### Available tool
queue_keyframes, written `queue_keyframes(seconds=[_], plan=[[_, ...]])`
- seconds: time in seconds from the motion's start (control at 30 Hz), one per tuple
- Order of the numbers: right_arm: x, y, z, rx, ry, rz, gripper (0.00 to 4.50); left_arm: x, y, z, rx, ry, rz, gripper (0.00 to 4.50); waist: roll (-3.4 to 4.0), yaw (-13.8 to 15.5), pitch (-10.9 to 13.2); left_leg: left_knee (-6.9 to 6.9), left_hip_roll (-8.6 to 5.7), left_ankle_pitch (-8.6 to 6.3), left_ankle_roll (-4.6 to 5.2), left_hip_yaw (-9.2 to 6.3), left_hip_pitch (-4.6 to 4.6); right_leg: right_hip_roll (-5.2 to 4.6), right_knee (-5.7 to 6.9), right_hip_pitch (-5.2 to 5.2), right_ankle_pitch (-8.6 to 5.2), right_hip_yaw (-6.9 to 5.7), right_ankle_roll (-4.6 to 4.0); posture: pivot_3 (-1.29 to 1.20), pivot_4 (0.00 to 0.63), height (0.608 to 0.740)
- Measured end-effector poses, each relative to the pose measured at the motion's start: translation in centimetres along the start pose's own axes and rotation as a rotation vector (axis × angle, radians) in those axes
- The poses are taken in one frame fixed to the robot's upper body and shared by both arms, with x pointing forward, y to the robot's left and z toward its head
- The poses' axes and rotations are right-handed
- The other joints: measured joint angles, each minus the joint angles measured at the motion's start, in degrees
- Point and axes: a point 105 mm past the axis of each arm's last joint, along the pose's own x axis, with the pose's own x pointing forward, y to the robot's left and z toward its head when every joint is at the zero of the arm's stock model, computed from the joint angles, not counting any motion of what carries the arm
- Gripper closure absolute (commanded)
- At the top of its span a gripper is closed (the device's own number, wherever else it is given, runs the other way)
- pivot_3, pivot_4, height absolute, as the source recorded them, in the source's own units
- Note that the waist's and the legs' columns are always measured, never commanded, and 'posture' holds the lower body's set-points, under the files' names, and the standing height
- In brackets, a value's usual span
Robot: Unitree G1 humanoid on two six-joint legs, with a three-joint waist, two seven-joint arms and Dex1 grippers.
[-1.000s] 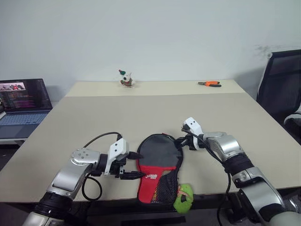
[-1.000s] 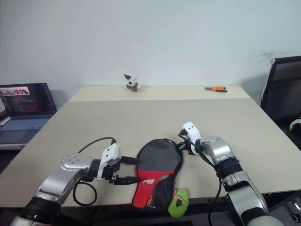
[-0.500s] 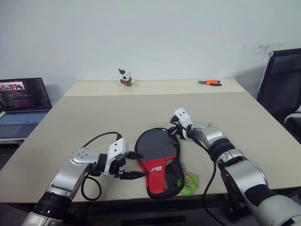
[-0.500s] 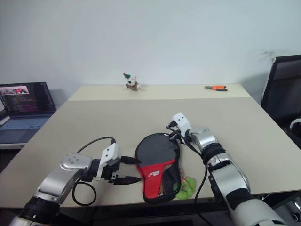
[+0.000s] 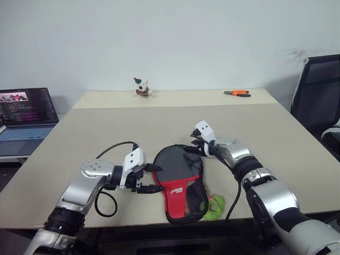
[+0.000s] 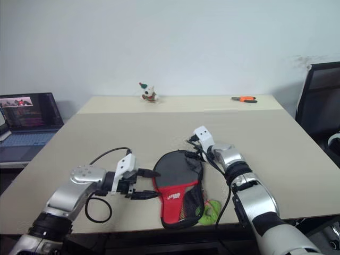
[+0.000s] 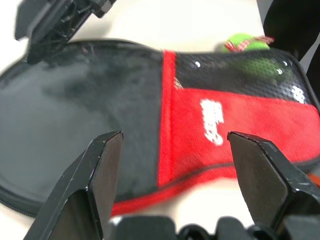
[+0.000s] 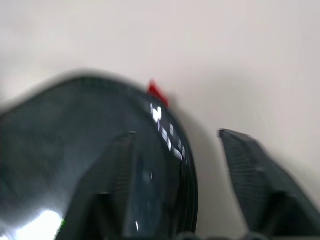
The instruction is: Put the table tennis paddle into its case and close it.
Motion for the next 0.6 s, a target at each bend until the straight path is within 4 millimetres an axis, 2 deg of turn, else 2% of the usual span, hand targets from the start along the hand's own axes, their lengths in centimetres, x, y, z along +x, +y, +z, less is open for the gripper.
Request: queue_keyframes(seconds=[0.07,0.13,0.17,0.27,0.3,0.37,0.5,0.6], plan=[[-1.5,-0.1,1.5,-0.025,-0.058,0.016,0.35,1.0,0.3,0.3,0.003,-0.019,-0.017,0.84,0.00,0.3,0.0,0.00,-0.01,0.00,0.00,-0.07,-0.04,0.00,-0.03,0.01,0.00,-0.06,0.00,0.00,0.150,0.740],[-4.1,-0.4,1.1,-0.078,-0.069,0.026,0.35,2.0,0.8,0.5,0.012,-0.029,-0.029,0.84,-0.01,1.3,0.0,0.05,-0.05,0.00,0.00,-0.16,-0.18,-0.01,-0.08,0.00,-0.01,-0.17,0.01,0.00,0.150,0.740],[-5.1,-0.5,0.3,-0.086,-0.050,0.033,0.35,2.2,0.9,0.2,0.011,-0.023,-0.030,0.84,-0.01,1.5,0.0,0.08,-0.07,0.00,0.00,-0.15,-0.23,-0.01,-0.07,-0.03,-0.01,-0.17,0.02,0.00,0.150,0.740],[-9.2,-0.3,-3.8,-0.050,0.065,0.057,0.35,3.1,1.3,-1.1,-0.005,0.003,-0.039,0.84,0.01,1.8,0.0,0.16,-0.12,0.00,0.00,-0.14,-0.44,-0.06,-0.02,-0.26,-0.01,-0.16,0.03,0.00,0.150,0.740],[-10.6,0.3,-4.9,-0.019,0.098,0.085,0.35,3.6,1.5,-1.2,-0.013,0.004,-0.048,0.84,0.04,1.7,0.0,0.20,-0.17,0.01,0.01,-0.15,-0.69,-0.09,0.08,-0.49,0.00,-0.13,0.04,0.00,0.150,0.740],[-12.7,2.0,-5.7,0.017,0.131,0.156,0.35,4.5,1.9,-1.3,-0.015,0.005,-0.056,0.84,0.06,1.6,0.0,0.38,-0.12,0.01,0.01,-0.16,-0.85,-0.03,0.14,-0.60,0.01,-0.19,0.03,0.00,0.150,0.740],[-16.5,4.6,-6.6,-0.020,0.194,0.234,0.31,6.2,3.2,-0.7,0.033,0.000,-0.042,0.02,0.06,1.3,0.0,0.41,-0.23,0.00,0.02,-0.07,-0.79,0.16,0.09,-0.57,0.02,-0.18,0.07,0.00,0.150,0.740],[-18.3,6.3,-8.2,-0.025,0.268,0.281,0.31,7.0,3.7,-1.0,0.044,0.003,-0.032,0.02,0.06,1.3,0.0,0.42,-0.28,0.00,0.02,0.01,-0.80,0.22,0.06,-0.55,-0.09,-0.17,0.27,0.00,0.150,0.740]])
